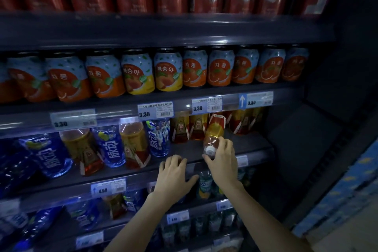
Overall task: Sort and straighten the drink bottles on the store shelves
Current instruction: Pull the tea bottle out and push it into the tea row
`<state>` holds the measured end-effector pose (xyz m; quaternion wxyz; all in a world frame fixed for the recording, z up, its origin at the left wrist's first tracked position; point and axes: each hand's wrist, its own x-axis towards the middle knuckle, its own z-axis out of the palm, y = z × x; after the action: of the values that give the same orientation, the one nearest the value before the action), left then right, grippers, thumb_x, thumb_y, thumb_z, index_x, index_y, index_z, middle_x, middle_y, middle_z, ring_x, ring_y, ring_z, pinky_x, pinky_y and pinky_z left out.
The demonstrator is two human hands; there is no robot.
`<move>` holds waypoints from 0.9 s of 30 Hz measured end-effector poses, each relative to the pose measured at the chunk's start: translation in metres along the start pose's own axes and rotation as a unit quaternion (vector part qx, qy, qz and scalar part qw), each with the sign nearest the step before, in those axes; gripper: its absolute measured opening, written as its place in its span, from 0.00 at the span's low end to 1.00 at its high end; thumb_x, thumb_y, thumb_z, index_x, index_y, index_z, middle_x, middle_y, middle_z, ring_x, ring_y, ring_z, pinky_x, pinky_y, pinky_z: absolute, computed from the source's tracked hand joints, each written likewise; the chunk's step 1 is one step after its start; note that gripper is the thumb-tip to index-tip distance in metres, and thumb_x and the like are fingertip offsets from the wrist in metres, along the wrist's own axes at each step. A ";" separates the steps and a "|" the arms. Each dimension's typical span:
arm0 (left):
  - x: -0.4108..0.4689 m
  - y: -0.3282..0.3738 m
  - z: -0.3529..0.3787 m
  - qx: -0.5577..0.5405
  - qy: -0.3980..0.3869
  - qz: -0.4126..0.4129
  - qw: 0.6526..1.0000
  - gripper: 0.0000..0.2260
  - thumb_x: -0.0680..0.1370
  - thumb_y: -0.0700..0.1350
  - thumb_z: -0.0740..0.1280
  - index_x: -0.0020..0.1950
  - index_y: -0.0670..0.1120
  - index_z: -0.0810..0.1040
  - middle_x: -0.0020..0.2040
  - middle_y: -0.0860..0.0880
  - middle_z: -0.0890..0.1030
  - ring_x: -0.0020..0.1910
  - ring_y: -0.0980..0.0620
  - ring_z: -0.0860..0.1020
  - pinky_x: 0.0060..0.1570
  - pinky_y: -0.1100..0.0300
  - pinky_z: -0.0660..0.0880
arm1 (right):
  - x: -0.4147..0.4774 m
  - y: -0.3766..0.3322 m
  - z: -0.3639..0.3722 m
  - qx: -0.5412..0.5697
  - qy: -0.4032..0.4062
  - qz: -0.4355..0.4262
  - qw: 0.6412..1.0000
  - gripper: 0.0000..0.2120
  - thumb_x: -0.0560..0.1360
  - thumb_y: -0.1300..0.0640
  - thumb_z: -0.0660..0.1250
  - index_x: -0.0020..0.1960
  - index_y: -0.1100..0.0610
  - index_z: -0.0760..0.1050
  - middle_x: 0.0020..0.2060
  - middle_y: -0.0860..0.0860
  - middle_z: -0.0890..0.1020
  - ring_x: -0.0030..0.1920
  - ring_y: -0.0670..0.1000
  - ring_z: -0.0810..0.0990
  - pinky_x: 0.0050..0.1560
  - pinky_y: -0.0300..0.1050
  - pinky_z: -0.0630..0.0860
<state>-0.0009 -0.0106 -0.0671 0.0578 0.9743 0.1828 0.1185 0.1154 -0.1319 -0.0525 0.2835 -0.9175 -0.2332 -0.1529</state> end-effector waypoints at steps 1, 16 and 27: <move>-0.001 0.000 0.001 0.004 0.004 0.000 1.000 0.32 0.75 0.68 0.55 0.72 0.48 0.65 0.66 0.49 0.67 0.67 0.47 0.63 0.65 0.50 0.61 | -0.001 0.001 0.001 -0.002 0.005 -0.005 1.000 0.34 0.69 0.47 0.76 0.68 0.60 0.66 0.60 0.56 0.72 0.57 0.57 0.76 0.49 0.48 0.77; -0.003 -0.004 0.002 0.008 0.029 0.010 1.000 0.33 0.75 0.70 0.51 0.70 0.48 0.67 0.62 0.49 0.69 0.61 0.46 0.67 0.62 0.52 0.65 | -0.002 0.040 -0.007 0.186 0.087 0.036 0.978 0.30 0.67 0.62 0.75 0.66 0.61 0.70 0.57 0.58 0.77 0.57 0.57 0.76 0.51 0.43 0.70; -0.006 -0.004 0.001 -0.008 0.037 0.018 0.999 0.31 0.76 0.66 0.54 0.70 0.47 0.69 0.61 0.48 0.70 0.60 0.44 0.68 0.62 0.52 0.66 | 0.010 0.039 -0.041 0.318 0.125 0.067 0.937 0.25 0.67 0.55 0.74 0.63 0.51 0.74 0.56 0.53 0.78 0.54 0.50 0.78 0.53 0.48 0.78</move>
<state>-0.0071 -0.0092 -0.0701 0.0572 0.9717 0.1667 0.1571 0.1380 -0.1813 -0.0332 0.5968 -0.7666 -0.1701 -0.1652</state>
